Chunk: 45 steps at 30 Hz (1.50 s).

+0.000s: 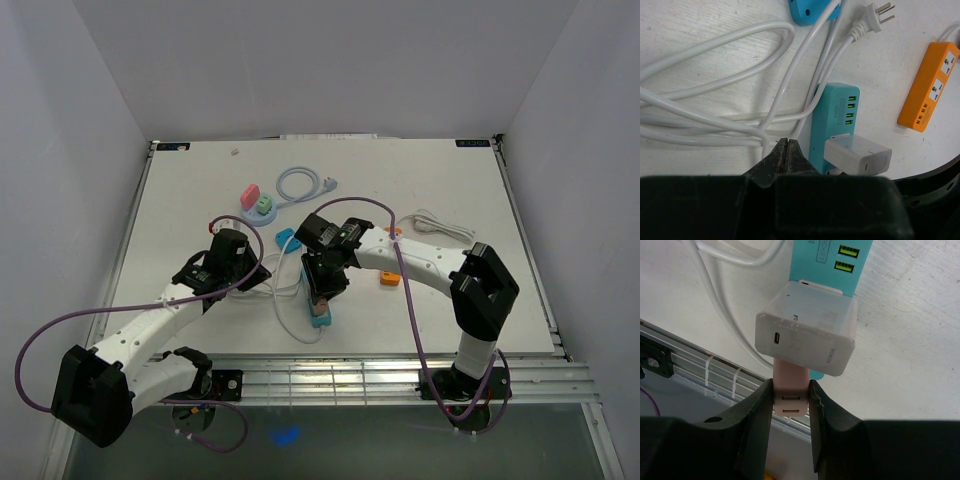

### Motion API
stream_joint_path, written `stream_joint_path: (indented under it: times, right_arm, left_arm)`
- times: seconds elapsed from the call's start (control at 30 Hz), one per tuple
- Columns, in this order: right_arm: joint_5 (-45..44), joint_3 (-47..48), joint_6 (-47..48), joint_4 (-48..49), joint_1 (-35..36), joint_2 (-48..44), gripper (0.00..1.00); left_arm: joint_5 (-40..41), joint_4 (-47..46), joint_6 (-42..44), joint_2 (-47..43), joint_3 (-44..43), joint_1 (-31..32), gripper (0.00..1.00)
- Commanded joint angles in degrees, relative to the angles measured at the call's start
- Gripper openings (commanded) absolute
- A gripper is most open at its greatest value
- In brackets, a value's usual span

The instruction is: Insert the plug

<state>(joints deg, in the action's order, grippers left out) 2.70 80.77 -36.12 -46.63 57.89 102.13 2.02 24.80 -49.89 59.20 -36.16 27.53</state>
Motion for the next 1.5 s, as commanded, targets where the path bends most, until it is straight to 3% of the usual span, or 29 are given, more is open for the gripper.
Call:
stream_joint_path:
  times: [0.0, 0.57, 1.3, 1.47]
  right_arm:
    - [-1.82, 0.26, -0.8, -1.7, 0.47, 0.35, 0.08]
    - [-5.6, 2.37, -2.29, -6.45, 1.0, 2.72, 0.08]
    - [-4.1, 4.13, -5.36, -3.82, 1.61, 3.96, 0.08]
    - [-8.23, 6.06, -6.33, -7.33, 2.58, 5.98, 0.08]
  left_arm:
    - [-0.7, -1.15, 0.76, -0.22, -0.58, -0.19, 0.0]
    - [-0.53, -1.59, 0.67, -0.22, 0.21, -0.19, 0.0]
    - [-0.44, -1.51, 1.2, -1.19, 1.01, -0.19, 0.0]
    - [-0.26, -1.51, 1.2, -1.28, 1.18, -0.19, 0.0]
